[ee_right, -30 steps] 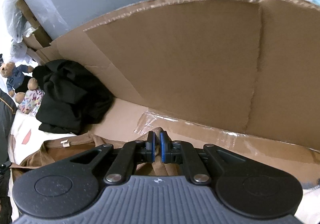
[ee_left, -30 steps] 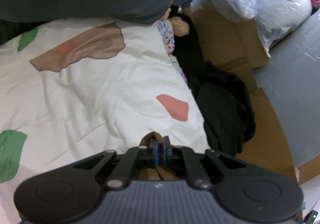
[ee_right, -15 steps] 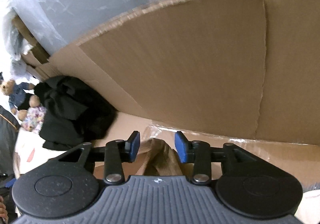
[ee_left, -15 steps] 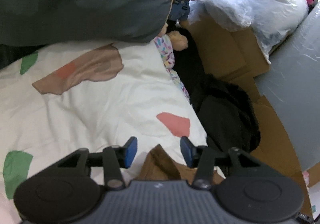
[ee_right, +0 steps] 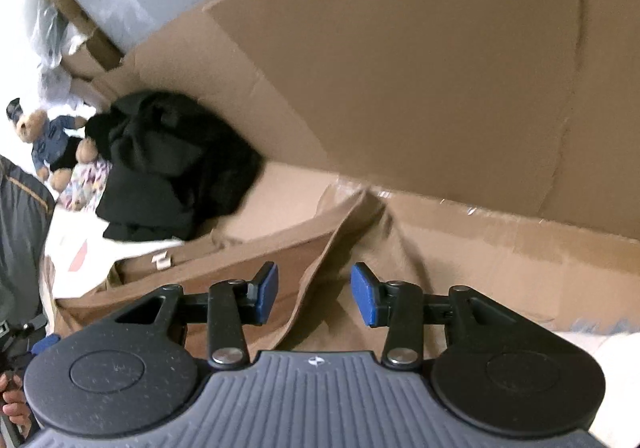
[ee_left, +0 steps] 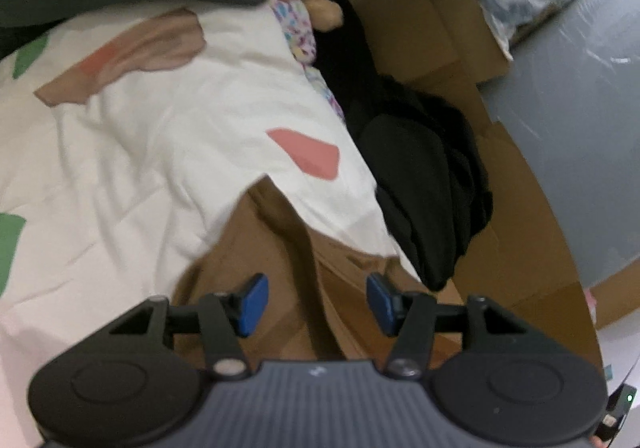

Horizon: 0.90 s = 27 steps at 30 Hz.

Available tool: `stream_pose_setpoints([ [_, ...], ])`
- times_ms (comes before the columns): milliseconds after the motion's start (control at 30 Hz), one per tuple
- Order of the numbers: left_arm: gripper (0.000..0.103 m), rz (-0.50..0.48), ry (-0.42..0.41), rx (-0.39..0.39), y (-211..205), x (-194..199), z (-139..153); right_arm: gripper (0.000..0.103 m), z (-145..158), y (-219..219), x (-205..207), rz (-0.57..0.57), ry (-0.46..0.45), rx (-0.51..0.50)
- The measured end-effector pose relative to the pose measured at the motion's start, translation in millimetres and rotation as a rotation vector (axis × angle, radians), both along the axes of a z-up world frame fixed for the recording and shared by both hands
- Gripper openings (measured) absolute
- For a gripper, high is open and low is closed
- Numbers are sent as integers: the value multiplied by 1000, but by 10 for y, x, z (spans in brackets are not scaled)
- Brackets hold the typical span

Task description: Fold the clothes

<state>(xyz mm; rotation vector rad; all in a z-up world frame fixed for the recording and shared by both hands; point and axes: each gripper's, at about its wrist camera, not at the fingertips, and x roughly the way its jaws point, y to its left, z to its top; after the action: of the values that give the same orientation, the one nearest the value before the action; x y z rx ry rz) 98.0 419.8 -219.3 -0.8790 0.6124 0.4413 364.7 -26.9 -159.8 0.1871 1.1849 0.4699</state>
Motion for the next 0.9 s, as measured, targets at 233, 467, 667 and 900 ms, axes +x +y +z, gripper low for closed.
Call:
stream_pose_setpoints([
  [233,57,-66,34,-29,-218,176,-149,45,-178,196,-122,44,49,-3],
  [467,57,-95,53,-50,-370,335,-323,45,-307,314,-187,59,93,16],
  [667,20,-73,34,-109,-335,449,-439,22,-364,342,-175,53,92,32],
  [900,1,13,-31,-148,-182,470,-479,3,-289,333,-69,31,21,82],
])
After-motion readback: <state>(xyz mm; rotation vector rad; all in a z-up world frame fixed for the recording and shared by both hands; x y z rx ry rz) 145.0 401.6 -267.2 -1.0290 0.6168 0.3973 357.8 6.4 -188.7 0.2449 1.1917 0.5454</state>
